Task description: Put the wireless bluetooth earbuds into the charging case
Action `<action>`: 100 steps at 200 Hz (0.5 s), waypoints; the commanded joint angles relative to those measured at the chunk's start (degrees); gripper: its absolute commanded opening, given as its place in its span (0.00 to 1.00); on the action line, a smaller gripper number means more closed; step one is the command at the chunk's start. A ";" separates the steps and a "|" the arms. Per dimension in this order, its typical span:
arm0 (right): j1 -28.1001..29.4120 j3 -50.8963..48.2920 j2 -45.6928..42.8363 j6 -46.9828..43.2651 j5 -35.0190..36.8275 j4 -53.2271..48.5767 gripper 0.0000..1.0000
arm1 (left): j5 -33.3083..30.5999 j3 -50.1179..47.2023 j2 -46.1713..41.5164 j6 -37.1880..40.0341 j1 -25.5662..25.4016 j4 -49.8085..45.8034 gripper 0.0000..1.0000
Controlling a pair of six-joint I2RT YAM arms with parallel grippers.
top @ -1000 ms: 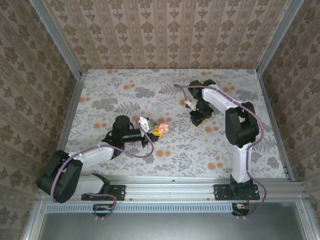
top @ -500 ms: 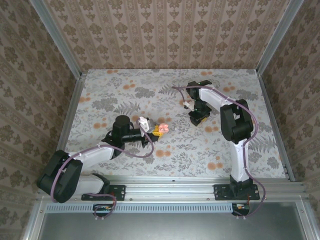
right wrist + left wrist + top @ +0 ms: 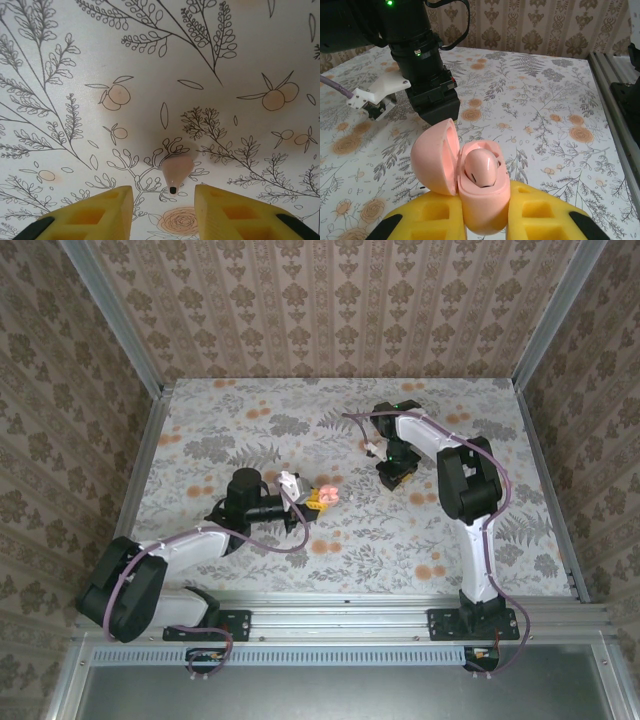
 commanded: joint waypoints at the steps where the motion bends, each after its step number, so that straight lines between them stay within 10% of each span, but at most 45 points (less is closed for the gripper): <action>1: -0.29 1.99 1.94 -1.42 1.84 -1.42 0.38 | 1.92 1.63 0.34 0.29 -0.58 -0.53 0.18; 100: -0.77 2.51 3.97 -1.32 2.80 -1.89 0.35 | 2.41 2.32 1.29 -0.23 -0.67 -0.87 0.18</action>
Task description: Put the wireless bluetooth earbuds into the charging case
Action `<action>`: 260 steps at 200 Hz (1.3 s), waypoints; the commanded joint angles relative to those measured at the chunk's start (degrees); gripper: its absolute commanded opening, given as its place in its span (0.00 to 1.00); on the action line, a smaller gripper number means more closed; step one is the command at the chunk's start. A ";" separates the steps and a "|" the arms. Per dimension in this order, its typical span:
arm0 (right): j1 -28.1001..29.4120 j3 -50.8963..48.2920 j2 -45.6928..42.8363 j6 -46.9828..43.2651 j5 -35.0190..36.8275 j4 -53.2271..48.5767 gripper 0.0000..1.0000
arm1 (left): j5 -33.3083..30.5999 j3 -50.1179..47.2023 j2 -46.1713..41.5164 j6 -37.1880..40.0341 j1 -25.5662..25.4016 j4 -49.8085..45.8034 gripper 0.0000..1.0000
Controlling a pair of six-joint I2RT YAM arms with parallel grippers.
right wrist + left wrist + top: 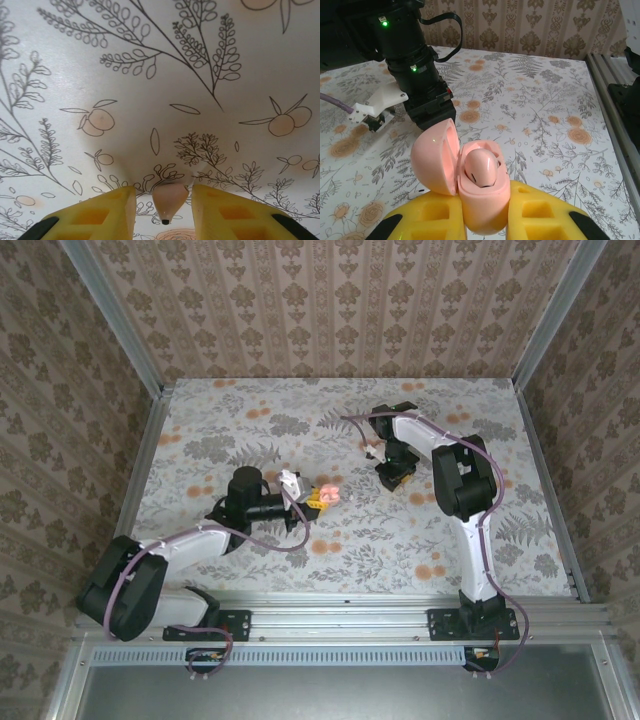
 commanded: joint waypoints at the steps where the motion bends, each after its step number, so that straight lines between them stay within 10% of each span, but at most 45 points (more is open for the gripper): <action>1: -0.62 1.10 1.05 -1.04 1.58 -1.84 0.35 | 1.84 1.54 0.77 -0.23 -0.61 -0.29 0.18; 260: -2.18 -18.39 -17.15 7.63 -11.95 22.91 0.25 | -0.56 2.37 5.57 -0.85 -1.14 0.27 0.17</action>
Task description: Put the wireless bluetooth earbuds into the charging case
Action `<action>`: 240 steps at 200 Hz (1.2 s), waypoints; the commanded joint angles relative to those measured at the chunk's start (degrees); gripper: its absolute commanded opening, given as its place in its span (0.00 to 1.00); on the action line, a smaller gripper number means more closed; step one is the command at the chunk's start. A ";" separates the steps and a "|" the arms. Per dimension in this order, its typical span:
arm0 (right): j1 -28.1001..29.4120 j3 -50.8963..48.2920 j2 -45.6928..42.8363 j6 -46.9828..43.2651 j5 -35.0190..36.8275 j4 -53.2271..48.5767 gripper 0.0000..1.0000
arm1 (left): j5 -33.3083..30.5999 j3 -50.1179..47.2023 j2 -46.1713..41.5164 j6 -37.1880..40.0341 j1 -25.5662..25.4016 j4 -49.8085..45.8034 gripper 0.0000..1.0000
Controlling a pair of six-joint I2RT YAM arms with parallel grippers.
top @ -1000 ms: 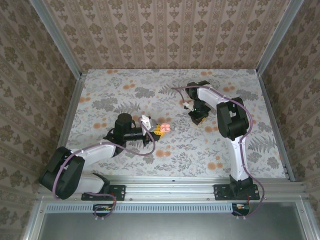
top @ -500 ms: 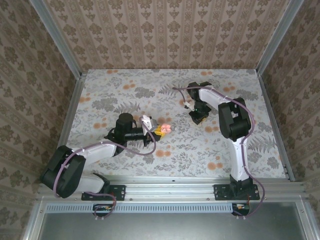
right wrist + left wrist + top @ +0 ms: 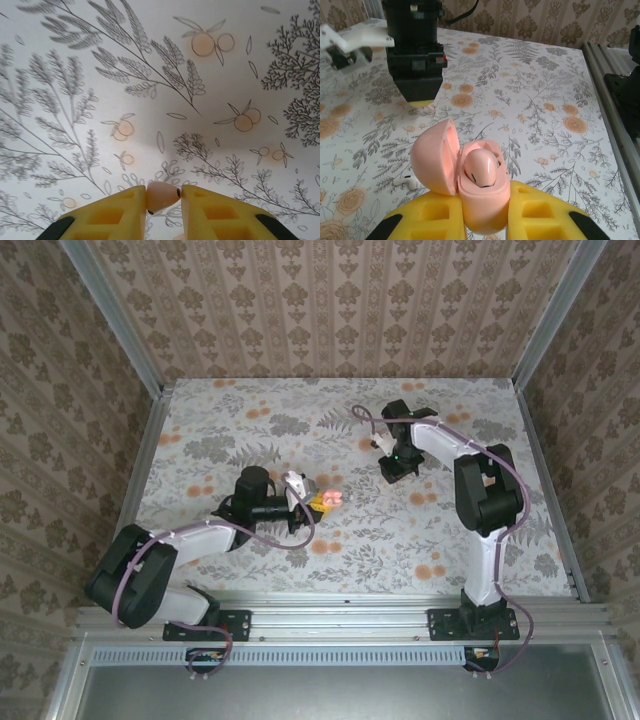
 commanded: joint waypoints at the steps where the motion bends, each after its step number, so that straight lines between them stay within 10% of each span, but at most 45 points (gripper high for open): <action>1: -0.38 -3.44 -3.53 2.97 -4.09 5.31 0.25 | -0.67 1.39 1.20 -0.83 -0.48 1.45 0.17; 240: 0.17 -32.09 -28.66 30.33 -28.06 43.19 0.23 | -11.39 2.07 14.91 -2.05 -1.89 16.16 0.15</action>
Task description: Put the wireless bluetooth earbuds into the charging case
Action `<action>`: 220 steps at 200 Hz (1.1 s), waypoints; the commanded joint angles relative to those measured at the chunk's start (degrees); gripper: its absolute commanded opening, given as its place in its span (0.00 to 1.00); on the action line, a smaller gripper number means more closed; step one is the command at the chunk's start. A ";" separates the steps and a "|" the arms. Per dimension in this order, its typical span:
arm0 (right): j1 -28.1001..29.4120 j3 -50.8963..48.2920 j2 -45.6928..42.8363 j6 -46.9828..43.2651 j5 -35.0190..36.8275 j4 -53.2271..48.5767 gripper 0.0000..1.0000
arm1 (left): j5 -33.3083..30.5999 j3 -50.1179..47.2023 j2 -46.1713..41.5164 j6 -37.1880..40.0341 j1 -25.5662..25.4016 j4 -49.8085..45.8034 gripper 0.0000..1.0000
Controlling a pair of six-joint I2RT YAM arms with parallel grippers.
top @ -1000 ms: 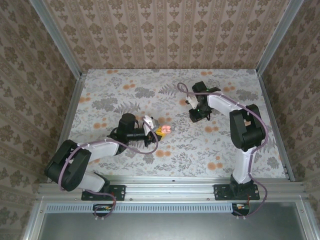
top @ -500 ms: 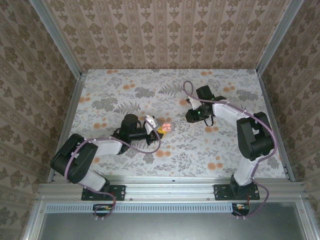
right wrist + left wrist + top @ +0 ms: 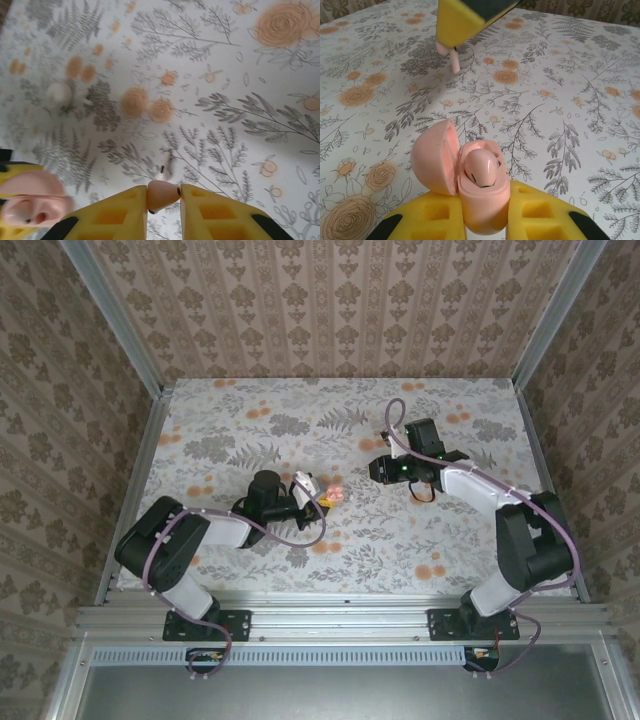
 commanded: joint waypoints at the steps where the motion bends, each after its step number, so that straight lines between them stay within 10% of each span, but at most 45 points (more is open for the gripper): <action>1: 0.20 -1.11 -2.81 3.88 -4.47 3.85 0.23 | -0.78 1.94 1.63 -0.81 -0.36 3.14 0.15; 220: 7.98 -7.15 -4.19 15.69 -6.88 16.21 0.23 | -2.06 2.58 4.06 -3.94 -0.36 10.21 0.15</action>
